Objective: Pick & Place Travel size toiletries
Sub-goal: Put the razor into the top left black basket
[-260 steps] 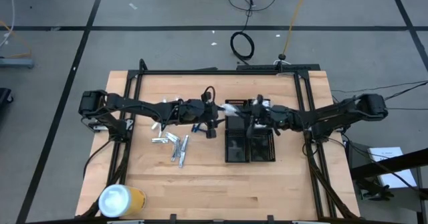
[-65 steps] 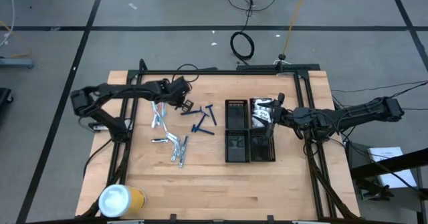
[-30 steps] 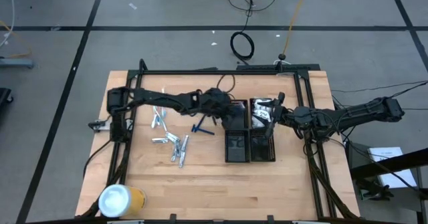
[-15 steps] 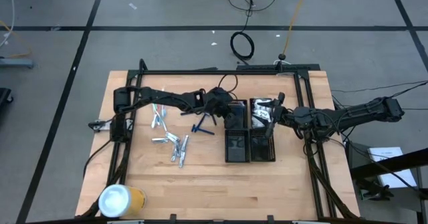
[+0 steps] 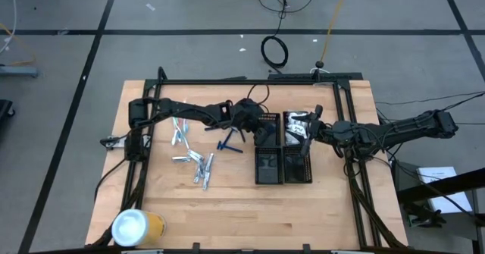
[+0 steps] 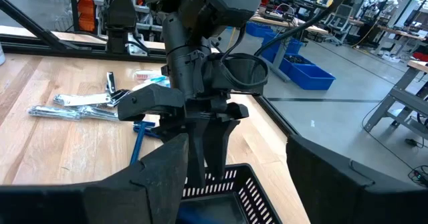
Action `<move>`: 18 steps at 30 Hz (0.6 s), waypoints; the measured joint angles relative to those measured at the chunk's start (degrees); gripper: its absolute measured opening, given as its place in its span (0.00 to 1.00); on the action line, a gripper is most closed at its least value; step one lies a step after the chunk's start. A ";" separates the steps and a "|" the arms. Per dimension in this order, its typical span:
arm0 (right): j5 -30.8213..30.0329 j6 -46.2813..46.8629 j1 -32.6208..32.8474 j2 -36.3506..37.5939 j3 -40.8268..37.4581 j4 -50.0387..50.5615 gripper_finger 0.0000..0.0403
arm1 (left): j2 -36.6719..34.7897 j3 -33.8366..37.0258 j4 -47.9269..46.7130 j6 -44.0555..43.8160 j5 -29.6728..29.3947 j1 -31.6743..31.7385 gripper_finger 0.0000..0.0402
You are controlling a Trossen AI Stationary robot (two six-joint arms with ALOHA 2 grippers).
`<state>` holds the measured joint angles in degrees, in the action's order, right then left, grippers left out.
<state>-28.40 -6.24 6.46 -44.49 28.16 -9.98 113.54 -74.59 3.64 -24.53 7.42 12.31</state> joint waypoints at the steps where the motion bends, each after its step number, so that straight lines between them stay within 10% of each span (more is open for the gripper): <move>1: 0.00 0.00 0.00 0.00 0.00 -0.02 0.59 | 0.00 0.00 0.02 0.31 -0.01 0.00 0.51; 9: 0.01 0.00 0.00 -0.01 0.00 0.38 0.59 | -3.77 0.02 -3.29 7.27 0.04 0.05 0.66; 18: 0.00 0.00 0.02 -0.01 0.00 1.66 0.59 | -16.35 0.29 -35.23 12.44 -13.71 0.21 0.62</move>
<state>-28.40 -6.24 6.48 -44.50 28.16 -8.32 97.19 -74.30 -31.59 -12.09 -6.29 12.53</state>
